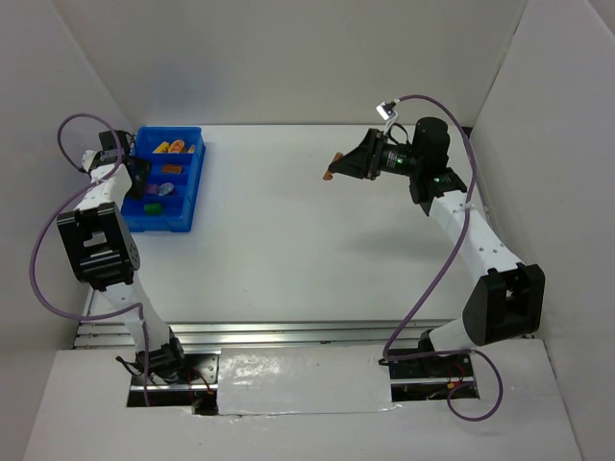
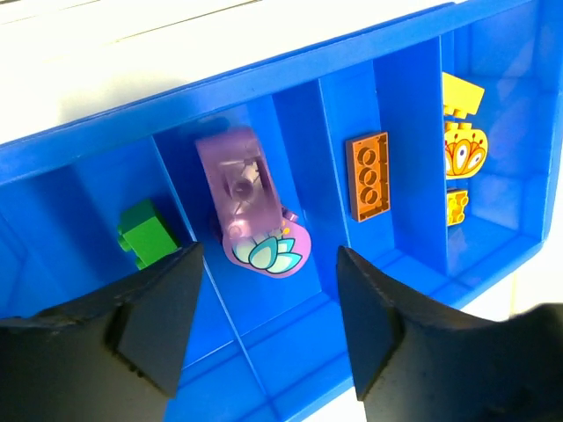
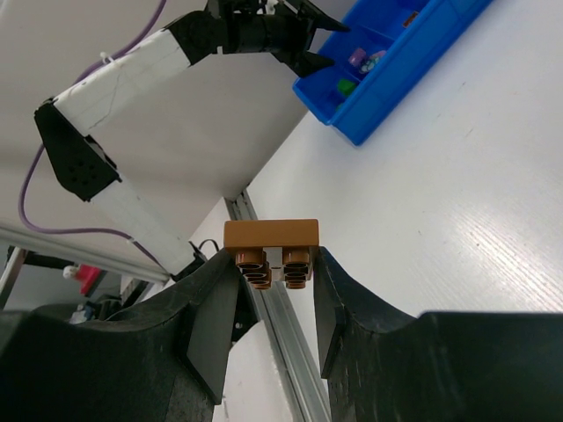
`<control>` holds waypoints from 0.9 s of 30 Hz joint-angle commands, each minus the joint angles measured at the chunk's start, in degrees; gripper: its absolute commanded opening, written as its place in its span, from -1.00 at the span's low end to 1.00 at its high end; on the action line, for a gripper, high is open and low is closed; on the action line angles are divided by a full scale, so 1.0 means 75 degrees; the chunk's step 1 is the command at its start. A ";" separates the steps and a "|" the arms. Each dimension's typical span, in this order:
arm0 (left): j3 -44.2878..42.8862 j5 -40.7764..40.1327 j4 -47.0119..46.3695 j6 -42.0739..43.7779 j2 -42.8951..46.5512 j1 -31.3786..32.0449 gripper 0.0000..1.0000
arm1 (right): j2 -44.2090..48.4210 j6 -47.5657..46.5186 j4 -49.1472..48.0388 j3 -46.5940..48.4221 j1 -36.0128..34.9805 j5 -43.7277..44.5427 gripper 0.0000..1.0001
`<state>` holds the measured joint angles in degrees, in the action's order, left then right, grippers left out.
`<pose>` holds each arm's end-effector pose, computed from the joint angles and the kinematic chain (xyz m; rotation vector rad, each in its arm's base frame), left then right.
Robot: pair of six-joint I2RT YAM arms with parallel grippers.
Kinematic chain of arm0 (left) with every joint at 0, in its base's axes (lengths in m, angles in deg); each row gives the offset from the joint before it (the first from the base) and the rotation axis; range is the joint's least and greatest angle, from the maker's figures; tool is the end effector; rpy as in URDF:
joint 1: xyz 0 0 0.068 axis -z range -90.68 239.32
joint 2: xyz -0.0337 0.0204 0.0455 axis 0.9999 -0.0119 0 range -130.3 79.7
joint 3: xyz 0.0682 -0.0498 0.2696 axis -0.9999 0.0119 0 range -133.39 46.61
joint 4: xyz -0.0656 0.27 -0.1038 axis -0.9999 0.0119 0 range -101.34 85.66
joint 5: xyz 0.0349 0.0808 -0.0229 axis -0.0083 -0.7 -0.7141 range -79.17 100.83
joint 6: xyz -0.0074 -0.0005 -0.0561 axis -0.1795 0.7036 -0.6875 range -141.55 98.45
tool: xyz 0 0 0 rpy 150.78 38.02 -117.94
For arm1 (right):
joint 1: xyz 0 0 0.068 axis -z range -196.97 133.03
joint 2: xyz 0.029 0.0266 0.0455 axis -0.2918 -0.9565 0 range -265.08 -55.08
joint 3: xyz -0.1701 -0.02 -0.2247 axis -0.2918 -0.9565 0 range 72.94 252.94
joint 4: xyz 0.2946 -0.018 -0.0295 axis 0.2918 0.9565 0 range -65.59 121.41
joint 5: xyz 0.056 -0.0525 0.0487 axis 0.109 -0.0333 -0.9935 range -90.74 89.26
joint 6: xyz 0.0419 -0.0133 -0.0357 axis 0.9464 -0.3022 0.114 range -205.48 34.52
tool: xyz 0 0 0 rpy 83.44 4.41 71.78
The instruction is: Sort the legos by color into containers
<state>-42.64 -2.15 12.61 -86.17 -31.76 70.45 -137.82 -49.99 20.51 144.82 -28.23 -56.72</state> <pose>0.4534 0.1643 0.2362 -1.6454 1.6824 -0.1215 0.3557 0.1043 0.3794 -0.4189 1.8023 1.4048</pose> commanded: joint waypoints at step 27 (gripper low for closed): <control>-0.0475 0.9605 -0.4716 0.3050 0.1783 0.4426 0.99 | -0.0617 0.2874 -0.3828 0.0389 -0.0126 -0.1371 -1.00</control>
<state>-45.75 60.82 -16.44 -65.02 -21.97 105.07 -142.39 -33.71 1.60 146.44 -28.72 -63.67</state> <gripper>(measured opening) 0.994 0.437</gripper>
